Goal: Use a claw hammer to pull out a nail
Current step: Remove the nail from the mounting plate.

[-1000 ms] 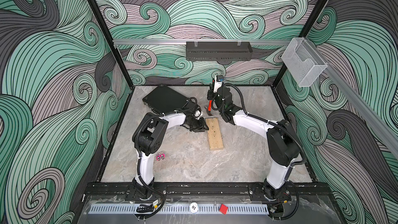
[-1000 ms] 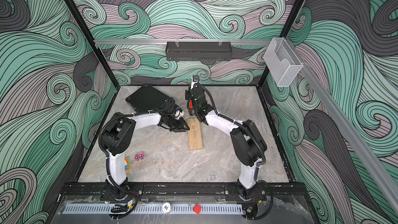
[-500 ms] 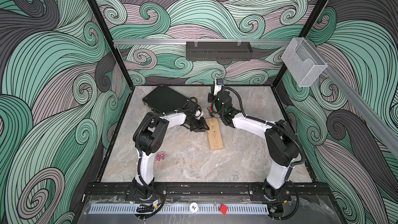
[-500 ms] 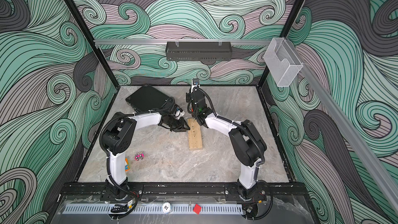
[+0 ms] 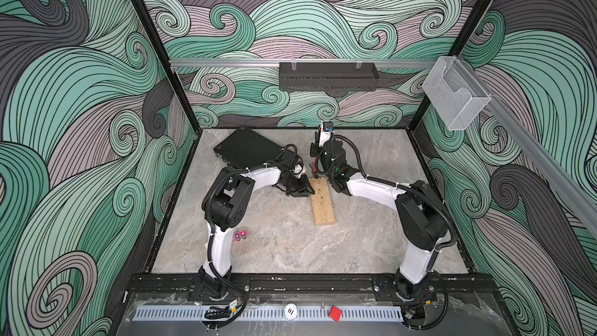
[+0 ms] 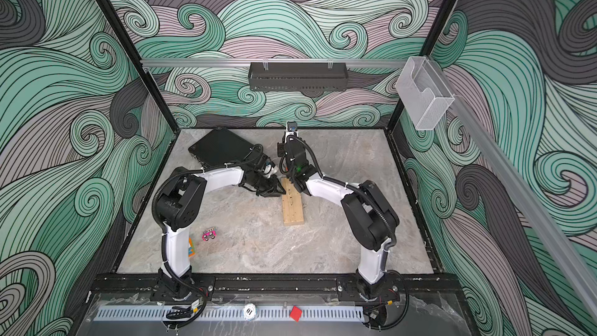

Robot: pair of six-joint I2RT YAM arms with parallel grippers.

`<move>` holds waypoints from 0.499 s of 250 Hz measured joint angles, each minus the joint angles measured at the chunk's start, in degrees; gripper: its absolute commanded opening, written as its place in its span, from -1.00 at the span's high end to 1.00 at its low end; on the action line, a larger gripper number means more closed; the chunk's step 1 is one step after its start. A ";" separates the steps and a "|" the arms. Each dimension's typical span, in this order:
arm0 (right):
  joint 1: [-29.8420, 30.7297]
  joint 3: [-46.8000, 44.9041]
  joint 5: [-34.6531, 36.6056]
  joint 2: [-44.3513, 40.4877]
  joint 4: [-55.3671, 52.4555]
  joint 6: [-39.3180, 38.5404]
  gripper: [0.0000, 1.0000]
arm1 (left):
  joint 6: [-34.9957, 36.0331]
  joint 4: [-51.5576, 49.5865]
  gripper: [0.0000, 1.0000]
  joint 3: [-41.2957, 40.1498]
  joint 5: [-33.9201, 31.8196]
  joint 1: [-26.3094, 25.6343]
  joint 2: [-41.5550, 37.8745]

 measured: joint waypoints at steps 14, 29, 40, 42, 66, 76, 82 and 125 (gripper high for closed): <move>0.31 0.00 0.20 -0.11 0.00 -0.28 1.00 | 0.00 -0.13 0.39 0.13 0.04 0.00 0.07; 0.57 0.00 0.46 -0.24 -0.04 -0.57 1.00 | 0.00 -0.24 0.40 0.20 0.07 0.00 0.09; 0.68 0.00 0.68 -0.44 -0.02 -1.03 1.00 | 0.00 -0.26 0.40 0.22 0.07 0.00 0.09; 0.72 0.00 0.68 -0.48 -0.04 -1.01 1.00 | 0.00 -0.26 0.40 0.22 0.07 0.00 0.11; 0.96 -0.39 1.51 -1.14 0.09 -1.57 1.00 | 0.00 -0.28 0.40 0.24 0.09 0.00 0.11; 0.98 -0.76 1.73 -1.46 0.26 -1.66 1.00 | 0.00 -0.42 0.40 0.35 0.09 0.00 0.13; 1.01 -0.96 1.88 -1.64 0.28 -1.77 1.00 | 0.00 -0.55 0.40 0.44 0.07 0.00 0.15; 1.31 -1.97 2.38 -2.40 0.57 -1.81 1.00 | 0.00 -0.94 0.40 0.74 0.09 0.00 0.35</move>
